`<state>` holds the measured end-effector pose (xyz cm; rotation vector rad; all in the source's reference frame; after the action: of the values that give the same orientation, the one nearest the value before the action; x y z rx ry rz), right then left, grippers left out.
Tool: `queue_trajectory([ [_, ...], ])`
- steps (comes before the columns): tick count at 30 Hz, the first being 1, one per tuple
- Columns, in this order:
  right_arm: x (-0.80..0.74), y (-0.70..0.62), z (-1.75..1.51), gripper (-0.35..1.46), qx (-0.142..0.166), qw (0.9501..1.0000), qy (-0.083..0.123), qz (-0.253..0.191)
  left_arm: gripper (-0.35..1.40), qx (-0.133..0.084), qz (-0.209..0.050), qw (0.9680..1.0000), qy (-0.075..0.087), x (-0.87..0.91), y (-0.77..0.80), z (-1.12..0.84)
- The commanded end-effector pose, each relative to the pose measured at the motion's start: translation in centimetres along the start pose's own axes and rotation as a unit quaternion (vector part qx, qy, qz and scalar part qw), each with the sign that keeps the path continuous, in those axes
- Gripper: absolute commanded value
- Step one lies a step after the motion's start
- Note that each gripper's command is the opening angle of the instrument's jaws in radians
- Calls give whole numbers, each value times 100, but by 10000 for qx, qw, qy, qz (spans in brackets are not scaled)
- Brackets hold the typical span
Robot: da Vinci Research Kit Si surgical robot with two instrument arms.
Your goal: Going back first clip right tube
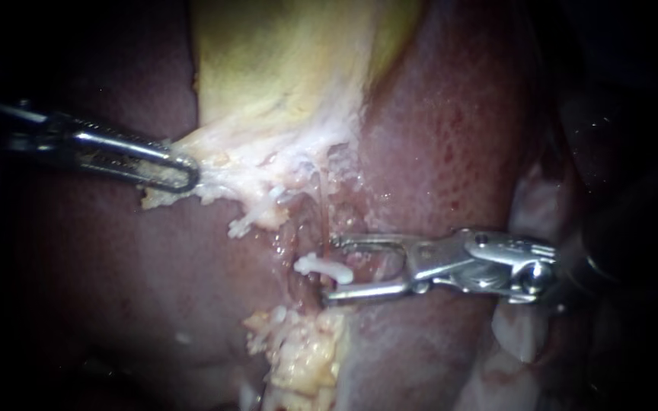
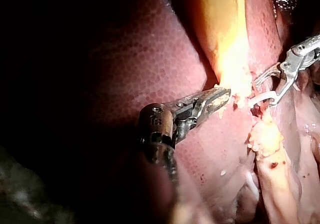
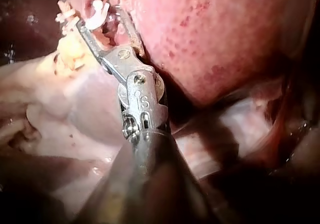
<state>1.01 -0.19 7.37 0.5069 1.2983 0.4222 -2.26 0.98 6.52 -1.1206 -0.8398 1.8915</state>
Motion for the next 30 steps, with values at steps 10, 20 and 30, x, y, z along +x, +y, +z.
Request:
queue_trajectory([
  [10,33,0,-59,50,-38,9930,-535,-1050,-35,-6,2,10000,0,0,0,-1],
  [20,58,-3,-91,50,-103,9888,-681,-1322,-35,-6,2,10000,0,0,0,-1],
  [30,60,-6,-93,50,-90,9887,-695,-1322,-35,45,24,10000,21,-6,-5,22],
])
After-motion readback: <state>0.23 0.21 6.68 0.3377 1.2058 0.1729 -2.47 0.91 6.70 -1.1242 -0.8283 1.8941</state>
